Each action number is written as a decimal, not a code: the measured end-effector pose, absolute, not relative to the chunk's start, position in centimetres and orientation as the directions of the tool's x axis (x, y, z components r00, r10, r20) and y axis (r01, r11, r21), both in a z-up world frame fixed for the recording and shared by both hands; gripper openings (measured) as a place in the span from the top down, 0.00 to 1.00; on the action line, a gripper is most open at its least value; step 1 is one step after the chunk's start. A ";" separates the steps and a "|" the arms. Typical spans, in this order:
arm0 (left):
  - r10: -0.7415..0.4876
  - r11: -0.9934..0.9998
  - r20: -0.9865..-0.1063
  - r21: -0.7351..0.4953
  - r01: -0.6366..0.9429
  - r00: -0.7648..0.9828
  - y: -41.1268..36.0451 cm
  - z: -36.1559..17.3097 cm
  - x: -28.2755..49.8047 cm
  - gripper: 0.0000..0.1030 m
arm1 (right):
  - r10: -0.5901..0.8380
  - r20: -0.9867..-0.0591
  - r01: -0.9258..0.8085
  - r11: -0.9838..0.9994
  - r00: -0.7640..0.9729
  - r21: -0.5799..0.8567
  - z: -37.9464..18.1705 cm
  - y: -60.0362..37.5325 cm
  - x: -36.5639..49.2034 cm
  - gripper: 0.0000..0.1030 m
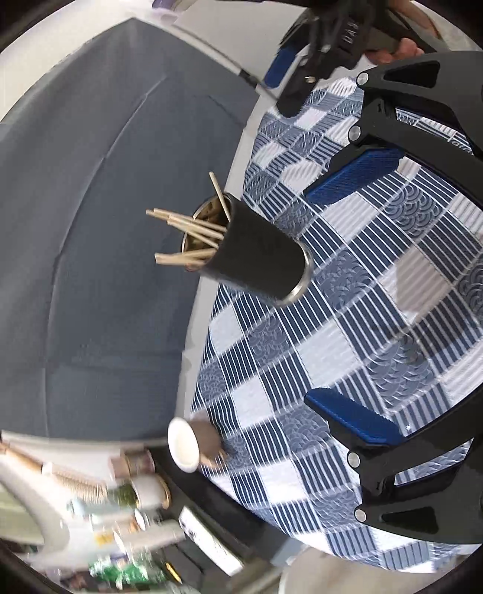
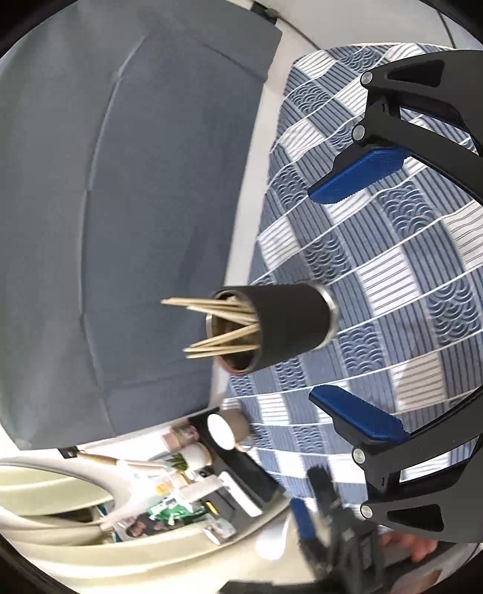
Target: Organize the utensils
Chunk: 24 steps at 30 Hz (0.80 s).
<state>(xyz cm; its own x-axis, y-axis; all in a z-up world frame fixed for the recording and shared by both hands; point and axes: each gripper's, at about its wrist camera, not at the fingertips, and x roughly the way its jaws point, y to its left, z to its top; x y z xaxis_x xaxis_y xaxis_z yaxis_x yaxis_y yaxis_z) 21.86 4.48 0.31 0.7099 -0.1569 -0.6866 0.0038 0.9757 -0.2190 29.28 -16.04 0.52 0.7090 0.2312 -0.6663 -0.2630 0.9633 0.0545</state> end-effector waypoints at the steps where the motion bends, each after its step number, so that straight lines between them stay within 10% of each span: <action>1: -0.145 0.978 -0.686 -0.207 0.000 0.713 4.4 0.4 21.2 0.06 | 0.237 -0.668 -0.267 0.962 0.705 0.060 0.1 -16.5 28.5 0.09; 24: -0.023 0.999 -0.664 -0.046 -0.010 0.747 -4.9 1.7 6.5 0.06 | 0.201 -0.677 -0.232 0.972 0.708 0.046 -0.5 -26.7 14.1 0.08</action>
<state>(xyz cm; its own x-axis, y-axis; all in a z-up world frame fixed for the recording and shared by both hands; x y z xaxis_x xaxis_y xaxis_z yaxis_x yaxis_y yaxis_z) 6.49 -4.91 1.71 0.7473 -0.0235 -0.6640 -0.0096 0.9989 -0.0461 14.14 -26.67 -0.45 0.7082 0.2014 -0.6767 -0.2323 0.9716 0.0460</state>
